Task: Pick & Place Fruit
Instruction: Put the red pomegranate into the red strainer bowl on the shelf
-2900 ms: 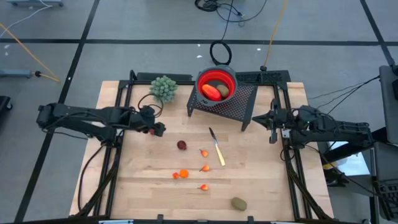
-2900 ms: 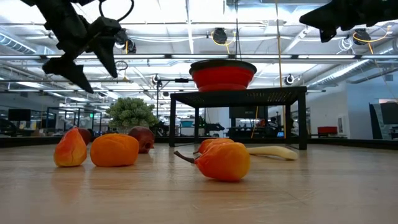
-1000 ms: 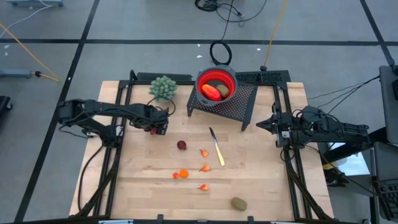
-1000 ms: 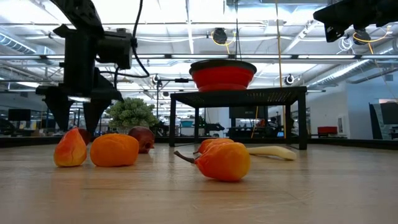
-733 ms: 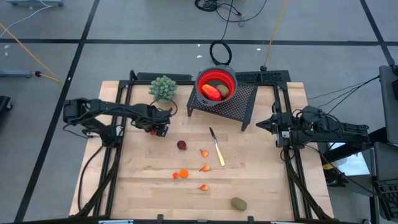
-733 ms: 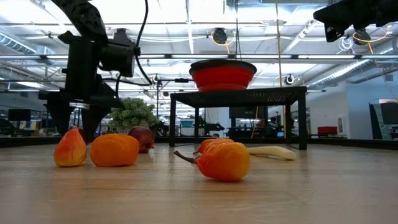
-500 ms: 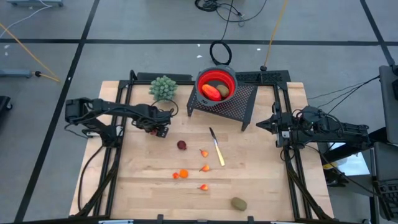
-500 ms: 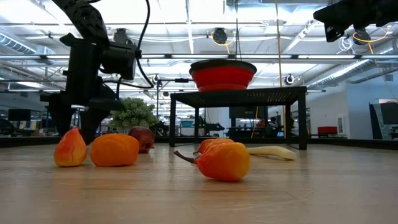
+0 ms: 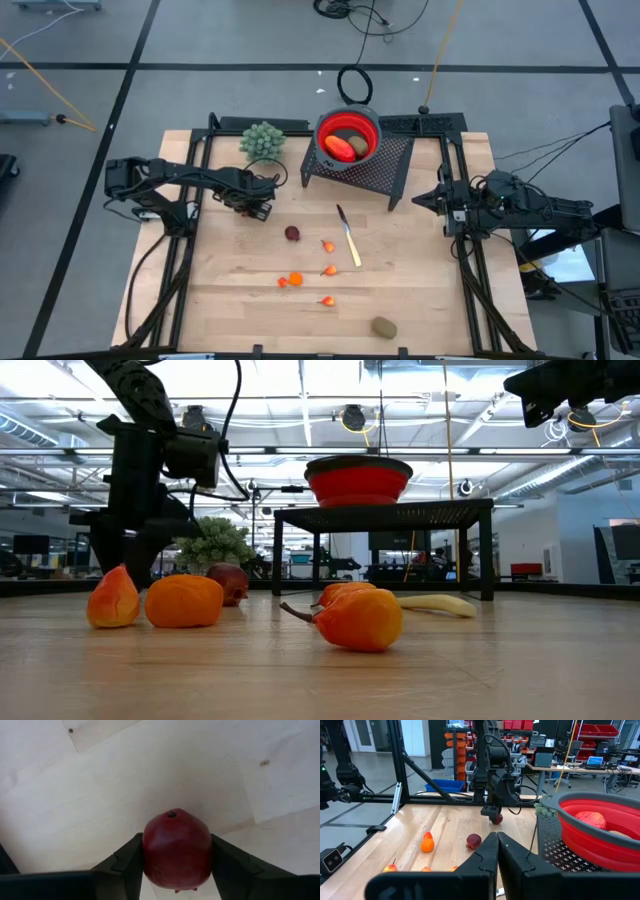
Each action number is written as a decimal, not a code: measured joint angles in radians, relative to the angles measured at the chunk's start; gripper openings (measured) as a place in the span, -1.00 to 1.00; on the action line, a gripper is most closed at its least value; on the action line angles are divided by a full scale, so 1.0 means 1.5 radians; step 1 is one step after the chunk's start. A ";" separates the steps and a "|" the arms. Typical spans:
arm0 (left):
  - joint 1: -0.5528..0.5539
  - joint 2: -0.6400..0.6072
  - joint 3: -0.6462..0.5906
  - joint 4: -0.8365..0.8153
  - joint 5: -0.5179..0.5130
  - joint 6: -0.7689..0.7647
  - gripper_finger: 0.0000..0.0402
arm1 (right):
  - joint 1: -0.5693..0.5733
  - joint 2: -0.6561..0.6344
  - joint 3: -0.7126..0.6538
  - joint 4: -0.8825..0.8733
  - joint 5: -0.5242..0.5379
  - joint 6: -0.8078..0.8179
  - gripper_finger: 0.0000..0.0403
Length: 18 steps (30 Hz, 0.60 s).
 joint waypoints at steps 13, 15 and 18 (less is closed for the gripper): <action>-0.031 -0.210 0.000 0.143 0.063 0.116 -0.09 | 0.000 0.000 0.000 0.000 0.000 0.000 -0.98; -0.044 -0.247 0.000 0.206 0.060 0.151 -0.12 | 0.000 0.000 0.000 0.000 0.000 0.000 -0.98; -0.066 -0.291 0.000 0.291 0.059 0.210 -0.14 | 0.000 0.000 0.000 0.000 0.000 -0.001 -0.98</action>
